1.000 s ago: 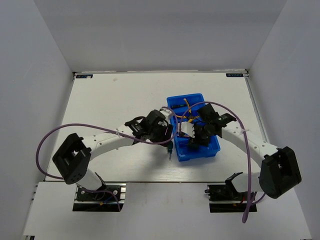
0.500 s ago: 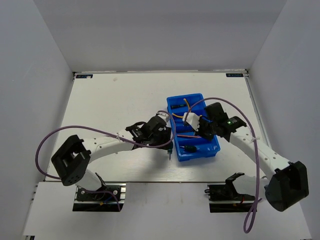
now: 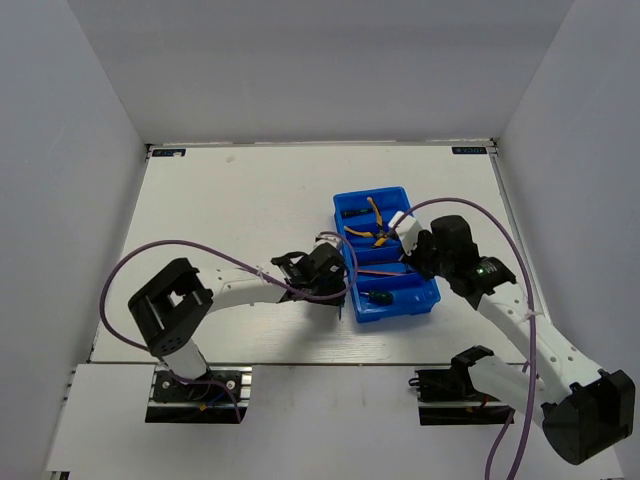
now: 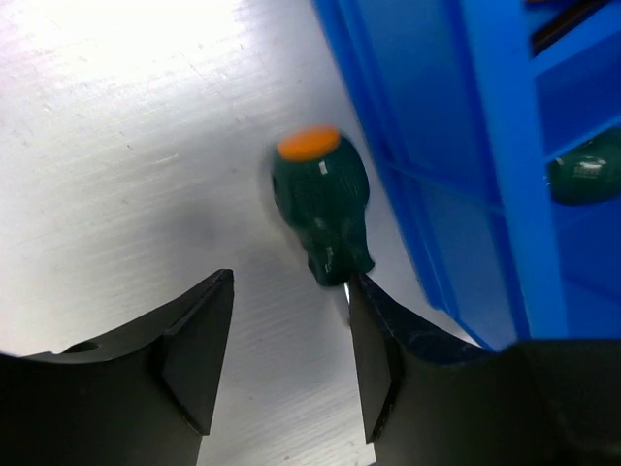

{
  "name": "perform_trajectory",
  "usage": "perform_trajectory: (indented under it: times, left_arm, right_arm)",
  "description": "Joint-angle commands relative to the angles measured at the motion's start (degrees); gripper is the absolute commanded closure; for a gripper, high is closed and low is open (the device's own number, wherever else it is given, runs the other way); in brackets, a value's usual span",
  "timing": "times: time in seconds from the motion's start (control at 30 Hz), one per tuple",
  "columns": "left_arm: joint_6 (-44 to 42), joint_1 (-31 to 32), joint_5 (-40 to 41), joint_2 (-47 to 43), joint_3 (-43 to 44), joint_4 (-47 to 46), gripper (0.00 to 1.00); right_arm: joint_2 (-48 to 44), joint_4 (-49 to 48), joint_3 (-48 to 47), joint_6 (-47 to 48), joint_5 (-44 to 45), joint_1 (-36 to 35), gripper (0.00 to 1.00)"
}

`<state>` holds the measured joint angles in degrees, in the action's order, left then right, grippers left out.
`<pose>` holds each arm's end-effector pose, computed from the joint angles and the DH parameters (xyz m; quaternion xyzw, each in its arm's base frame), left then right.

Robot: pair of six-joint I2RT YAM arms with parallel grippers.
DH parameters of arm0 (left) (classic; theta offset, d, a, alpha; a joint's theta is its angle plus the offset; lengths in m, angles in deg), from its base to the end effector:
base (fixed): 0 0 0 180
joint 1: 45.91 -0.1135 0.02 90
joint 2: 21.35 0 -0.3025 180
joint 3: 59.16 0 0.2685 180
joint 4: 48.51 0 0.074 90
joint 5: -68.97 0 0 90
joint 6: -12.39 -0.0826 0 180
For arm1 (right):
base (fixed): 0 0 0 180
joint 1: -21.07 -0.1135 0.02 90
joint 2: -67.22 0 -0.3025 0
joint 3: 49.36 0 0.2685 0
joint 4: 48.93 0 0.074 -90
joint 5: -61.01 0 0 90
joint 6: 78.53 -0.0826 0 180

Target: Sort the tools into containers

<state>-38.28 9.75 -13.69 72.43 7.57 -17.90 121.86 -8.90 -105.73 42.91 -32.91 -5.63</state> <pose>0.2132 -0.2933 0.1615 0.1185 0.9513 -0.1633 0.2331 0.2084 0.1111 0.2714 -0.4500 0.7789 0.0127 0.4367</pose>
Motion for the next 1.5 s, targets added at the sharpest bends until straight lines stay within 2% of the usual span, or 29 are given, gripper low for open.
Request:
perform_trajectory:
  times: [0.0, 0.3, 0.53, 0.73, 1.2, 1.47]
  left_arm:
    - [1.36, 0.85, 3.04, 0.61, 1.02, -0.12, 0.39]
    - [2.41, 2.43, 4.36, 2.46, 2.08, -0.12, 0.39]
    - [4.17, 2.96, 4.88, -1.67, 0.23, -1.52, 0.39]
    - [4.7, 2.96, 4.88, -2.2, 2.33, -2.05, 0.39]
    - [6.28, 2.96, 7.51, 3.86, 4.8, -3.19, 0.42]
    - [8.65, 2.96, 10.59, 6.33, 6.65, 0.32, 0.45]
  right_arm:
    - [-1.46, -3.64, 1.01, -2.7, 0.94, 0.59, 0.82]
    - [-2.77, -4.61, 2.51, -3.31, 0.94, 1.38, 0.82]
    - [-2.6, -4.53, 2.77, -3.4, 0.41, 0.6, 0.82]
    - [-2.69, -4.7, 2.95, -3.32, 0.32, 1.3, 0.82]
    - [-3.04, -4.52, 3.3, -3.23, -0.65, 1.47, 0.82]
    - [-3.22, -4.44, 3.47, -3.32, -1.0, 1.47, 0.82]
